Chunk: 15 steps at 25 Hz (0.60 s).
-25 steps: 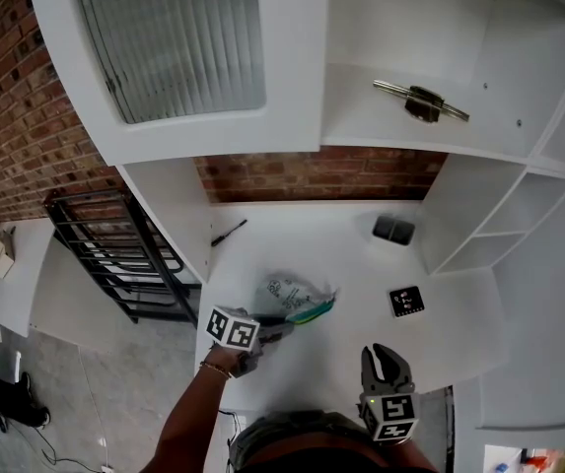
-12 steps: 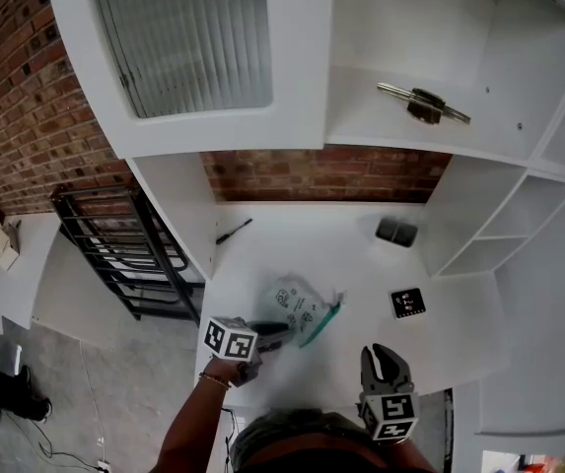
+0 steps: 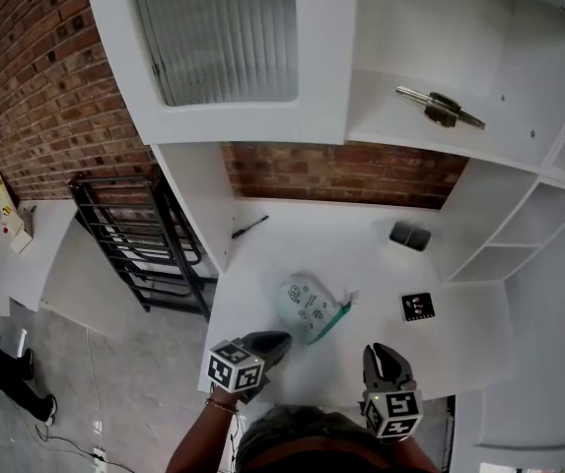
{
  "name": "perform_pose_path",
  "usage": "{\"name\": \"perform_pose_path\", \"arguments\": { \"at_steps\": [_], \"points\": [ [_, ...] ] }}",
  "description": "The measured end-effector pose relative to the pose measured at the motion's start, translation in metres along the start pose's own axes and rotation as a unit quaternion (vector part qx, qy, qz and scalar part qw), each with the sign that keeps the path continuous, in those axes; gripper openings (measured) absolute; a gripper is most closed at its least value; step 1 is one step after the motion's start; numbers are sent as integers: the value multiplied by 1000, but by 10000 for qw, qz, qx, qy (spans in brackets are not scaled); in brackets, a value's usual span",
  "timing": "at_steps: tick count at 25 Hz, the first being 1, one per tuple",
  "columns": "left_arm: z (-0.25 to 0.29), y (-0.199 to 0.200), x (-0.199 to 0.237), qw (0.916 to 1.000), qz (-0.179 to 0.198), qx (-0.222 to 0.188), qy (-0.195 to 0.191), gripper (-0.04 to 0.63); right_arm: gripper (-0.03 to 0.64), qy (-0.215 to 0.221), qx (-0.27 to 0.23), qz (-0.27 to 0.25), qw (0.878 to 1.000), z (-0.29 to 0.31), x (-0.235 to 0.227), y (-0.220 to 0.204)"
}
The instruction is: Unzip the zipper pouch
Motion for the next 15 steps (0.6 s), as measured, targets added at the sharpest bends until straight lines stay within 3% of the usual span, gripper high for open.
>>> {"name": "perform_pose_path", "arguments": {
  "at_steps": [7, 12, 15],
  "points": [
    [-28, -18, -32, 9977, 103, -391, 545, 5, 41, 266, 70, 325, 9991, 3, 3, -5],
    [-51, -16, -45, 9884, -122, -1091, 1050, 5, 18, 262, -102, 281, 9992, 8, 2, -2],
    [-61, -17, -51, 9851, 17, -1077, 1340, 5, 8, 328, -121, 250, 9991, 9, 4, -1]
  ]
}}
Point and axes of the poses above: the fingertips, and each gripper's own axes: z forward along the fingers, x to its left, y out of its top, the point moved 10 cm from there along -z, backward along the fingers, and after that the axes turned 14 degrees about -y, right-handed, at the moved point
